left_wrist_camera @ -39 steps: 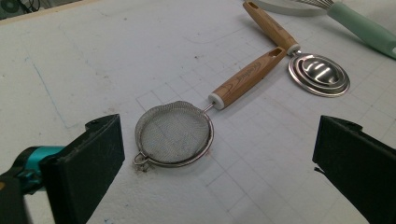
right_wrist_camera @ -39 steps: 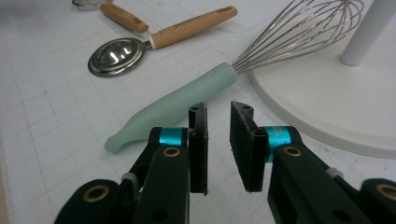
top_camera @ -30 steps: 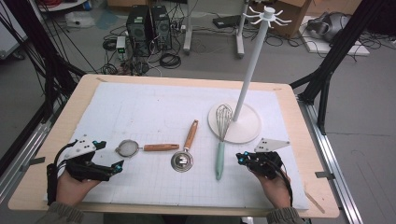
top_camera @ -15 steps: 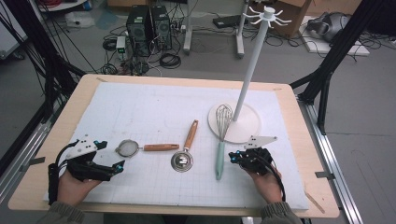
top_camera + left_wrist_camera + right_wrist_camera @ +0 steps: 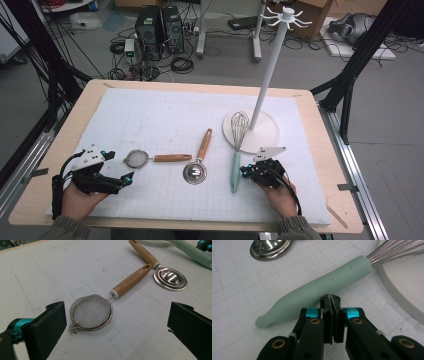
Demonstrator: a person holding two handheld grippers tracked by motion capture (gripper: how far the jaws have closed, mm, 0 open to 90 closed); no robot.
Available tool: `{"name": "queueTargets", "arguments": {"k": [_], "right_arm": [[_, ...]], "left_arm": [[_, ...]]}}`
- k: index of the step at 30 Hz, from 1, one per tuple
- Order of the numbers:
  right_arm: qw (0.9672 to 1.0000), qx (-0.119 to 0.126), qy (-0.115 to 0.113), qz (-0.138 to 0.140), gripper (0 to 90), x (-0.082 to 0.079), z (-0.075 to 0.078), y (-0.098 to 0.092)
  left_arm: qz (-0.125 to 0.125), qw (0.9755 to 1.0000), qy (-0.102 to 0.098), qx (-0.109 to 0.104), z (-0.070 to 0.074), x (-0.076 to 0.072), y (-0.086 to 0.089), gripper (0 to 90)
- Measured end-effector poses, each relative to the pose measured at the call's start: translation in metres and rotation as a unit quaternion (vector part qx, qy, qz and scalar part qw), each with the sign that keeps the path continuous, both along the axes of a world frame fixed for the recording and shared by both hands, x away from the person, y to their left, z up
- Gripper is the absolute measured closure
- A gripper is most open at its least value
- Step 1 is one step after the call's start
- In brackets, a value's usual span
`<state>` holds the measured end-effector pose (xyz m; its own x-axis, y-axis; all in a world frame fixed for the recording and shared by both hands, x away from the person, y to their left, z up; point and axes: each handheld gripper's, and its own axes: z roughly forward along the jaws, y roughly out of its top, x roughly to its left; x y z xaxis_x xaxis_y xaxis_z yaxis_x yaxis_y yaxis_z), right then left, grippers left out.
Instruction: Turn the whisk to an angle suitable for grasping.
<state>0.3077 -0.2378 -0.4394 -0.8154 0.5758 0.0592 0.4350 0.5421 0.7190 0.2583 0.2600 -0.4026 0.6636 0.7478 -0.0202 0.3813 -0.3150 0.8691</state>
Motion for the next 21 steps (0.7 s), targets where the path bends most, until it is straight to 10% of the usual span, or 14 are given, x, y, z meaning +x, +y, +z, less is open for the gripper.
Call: {"name": "queueTargets", "arguments": {"k": [21], "right_arm": [[0.9999, -0.009, 0.005, 0.013, 89.3, -0.0012, -0.0026, 0.0071]], "left_arm": [[0.0, 1.0, -0.002, 0.002, 0.0006, -0.0004, 0.0004, 2.7]]}}
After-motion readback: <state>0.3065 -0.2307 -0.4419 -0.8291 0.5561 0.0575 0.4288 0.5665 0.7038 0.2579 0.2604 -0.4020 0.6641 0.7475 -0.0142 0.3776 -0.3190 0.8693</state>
